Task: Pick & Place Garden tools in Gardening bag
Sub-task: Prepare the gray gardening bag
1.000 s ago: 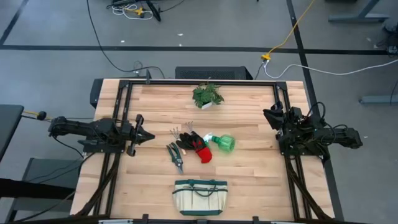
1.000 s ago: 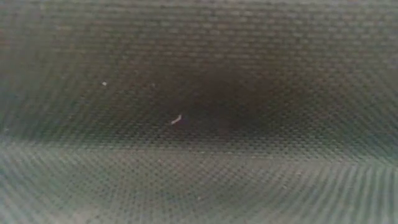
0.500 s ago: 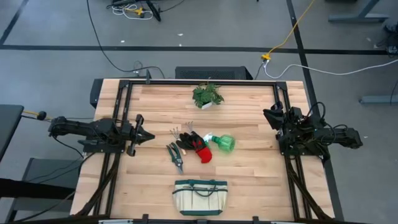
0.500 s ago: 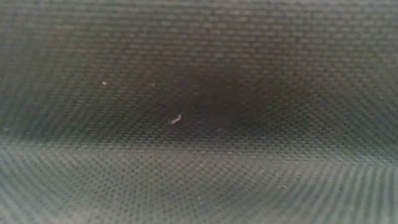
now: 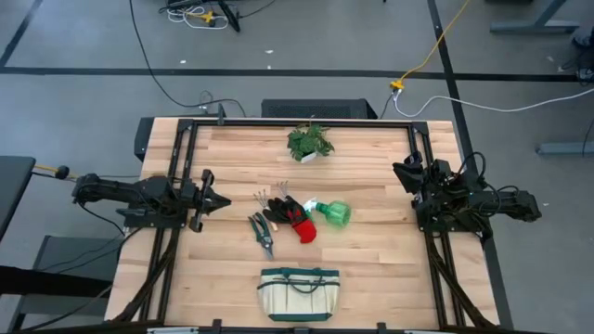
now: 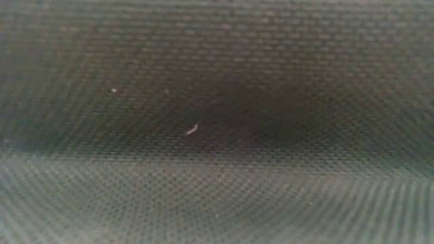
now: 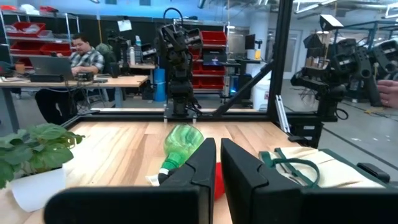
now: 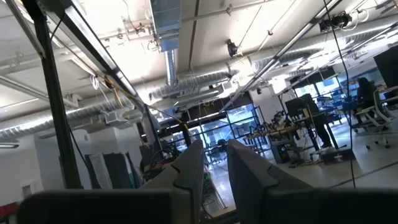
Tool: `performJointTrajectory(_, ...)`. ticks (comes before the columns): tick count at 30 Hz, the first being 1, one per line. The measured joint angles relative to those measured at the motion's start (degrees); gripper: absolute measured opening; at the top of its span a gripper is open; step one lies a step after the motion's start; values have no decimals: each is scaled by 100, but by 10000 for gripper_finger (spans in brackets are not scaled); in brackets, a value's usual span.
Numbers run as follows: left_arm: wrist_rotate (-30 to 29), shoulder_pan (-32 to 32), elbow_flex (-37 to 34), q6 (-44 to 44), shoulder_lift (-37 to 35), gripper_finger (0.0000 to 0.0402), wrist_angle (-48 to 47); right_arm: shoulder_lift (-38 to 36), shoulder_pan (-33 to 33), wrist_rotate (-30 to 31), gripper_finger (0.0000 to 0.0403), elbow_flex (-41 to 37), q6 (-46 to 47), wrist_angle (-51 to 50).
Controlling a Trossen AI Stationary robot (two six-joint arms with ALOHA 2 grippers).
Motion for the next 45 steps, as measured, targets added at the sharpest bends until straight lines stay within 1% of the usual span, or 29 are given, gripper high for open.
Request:
performJointTrajectory(4, 116, 0, 0, -446, 0, 30, 7, 0, -2, 2, 75, 0, 0, 0)
performJointTrajectory(10, 158, 0, 1, -584, 1, 30, 8, 0, -1, 0, 75, 0, 0, 0)
performJointTrajectory(16, 675, -48, 0, -1283, 4, 30, 17, -1, -1, 1, 75, 0, 0, -1)
performJointTrajectory(19, 694, -179, 1, -1442, 8, 30, 68, 0, 0, 1, 75, 0, 0, 0)
performJointTrajectory(22, 688, -336, 2, -1447, 30, 30, 341, 0, 0, 0, 75, 0, 0, 0)
performJointTrajectory(25, 519, -485, 49, -1340, 214, 30, 470, 0, 0, 2, 75, 0, 0, 0)
performJointTrajectory(30, 178, -697, 421, -1219, 1047, 30, 498, -2, -2, 2, 75, 0, 0, 48)
performJointTrajectory(35, 177, -897, 926, -1206, 2187, 30, 673, -2, -2, 2, 75, 0, 0, 98)
performJointTrajectory(41, 178, -1154, 1616, -1358, 3673, 30, 645, -2, 0, 2, 75, 0, 0, 94)
performJointTrajectory(45, 281, -1403, 2110, -1369, 4582, 30, 647, -2, 0, 2, 75, 0, 0, 84)
